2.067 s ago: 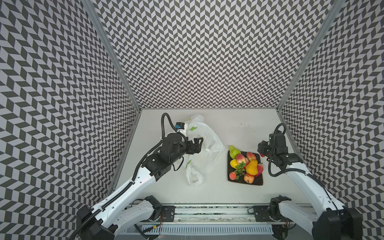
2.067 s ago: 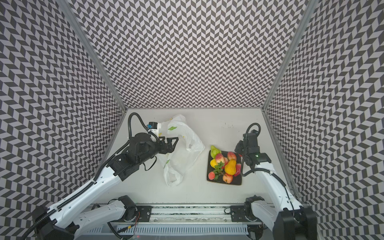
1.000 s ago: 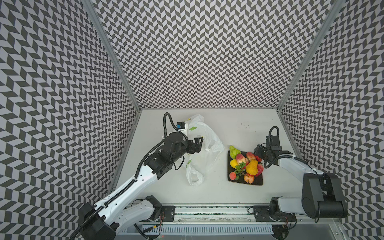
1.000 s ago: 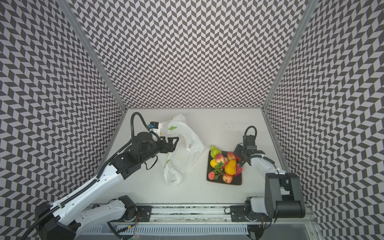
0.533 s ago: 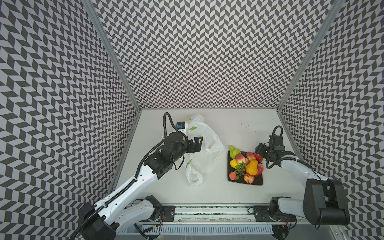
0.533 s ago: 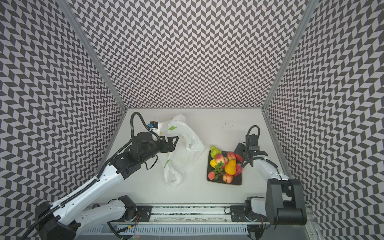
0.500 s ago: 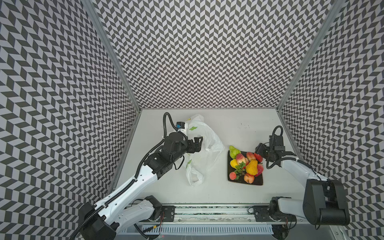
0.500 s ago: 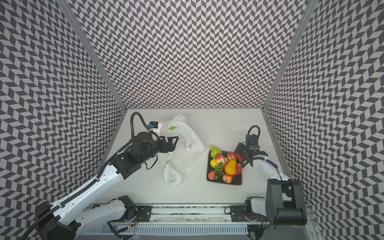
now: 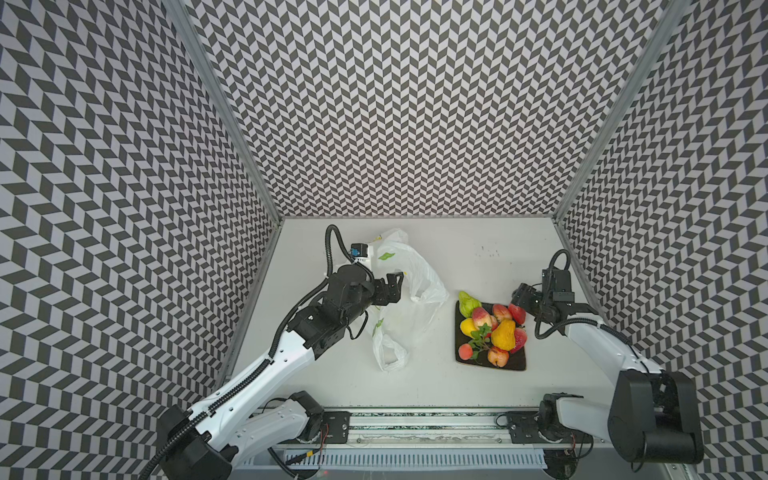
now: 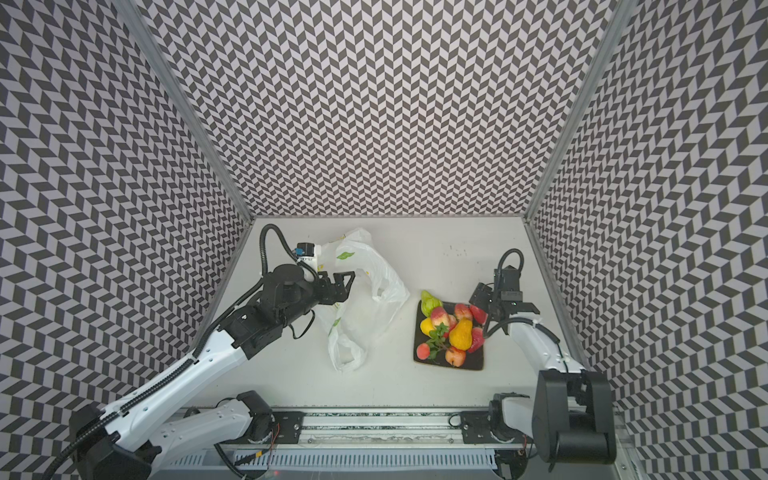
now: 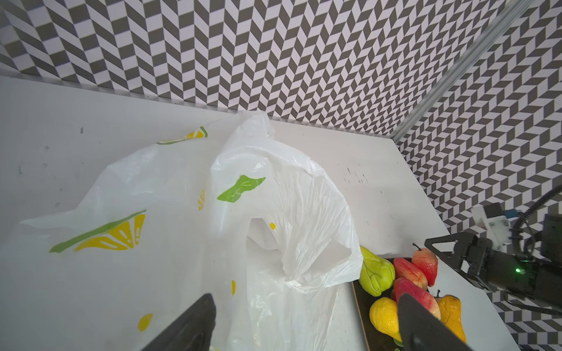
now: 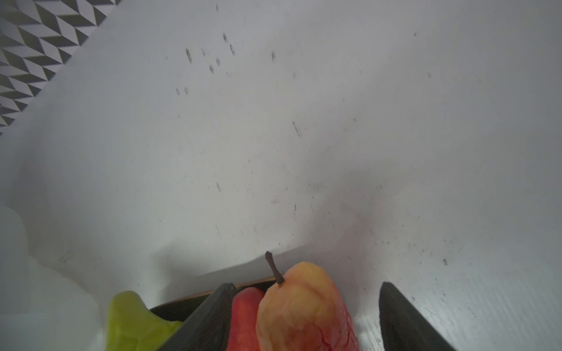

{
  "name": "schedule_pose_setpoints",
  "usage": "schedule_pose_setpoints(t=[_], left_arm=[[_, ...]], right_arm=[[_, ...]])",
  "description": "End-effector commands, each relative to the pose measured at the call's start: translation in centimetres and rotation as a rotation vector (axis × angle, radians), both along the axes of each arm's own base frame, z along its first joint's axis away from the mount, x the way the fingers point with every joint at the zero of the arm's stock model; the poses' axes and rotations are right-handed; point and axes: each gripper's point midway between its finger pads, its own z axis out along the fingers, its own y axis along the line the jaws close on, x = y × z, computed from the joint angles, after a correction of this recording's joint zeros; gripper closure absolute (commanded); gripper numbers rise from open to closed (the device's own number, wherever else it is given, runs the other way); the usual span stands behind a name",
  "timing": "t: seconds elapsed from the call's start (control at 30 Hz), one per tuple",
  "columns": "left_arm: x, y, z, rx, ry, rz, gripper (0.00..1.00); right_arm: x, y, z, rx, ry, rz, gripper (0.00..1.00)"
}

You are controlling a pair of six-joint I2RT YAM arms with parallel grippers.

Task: Take fruits out of the plastic bag
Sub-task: Place the fruit on the plate, then reset both arms

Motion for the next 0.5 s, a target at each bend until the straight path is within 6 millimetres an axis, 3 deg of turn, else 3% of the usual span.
schedule_pose_setpoints(t=[0.0,0.1,0.2,0.37,0.47], left_arm=[[0.2,3.0,0.5,0.027,-0.032,0.145,0.06],[0.5,6.7,0.8,0.064,-0.069,0.306,0.05],[0.6,11.8,0.3,0.102,-0.106,0.507,0.02],[-0.1,20.6,-1.6,0.189,-0.212,0.797,0.01],[-0.7,23.7,-2.7,0.247,-0.299,0.856,0.02]], right_arm=[[1.9,-2.0,6.4,-0.110,-0.199,-0.045,0.25],[2.1,-2.5,10.6,-0.189,-0.363,-0.031,0.26],[1.5,-2.4,14.1,-0.264,-0.578,-0.001,0.27],[-1.1,-1.3,16.4,-0.437,-0.923,0.080,0.31],[-2.2,-1.3,15.7,-0.502,-0.995,0.077,0.31]])
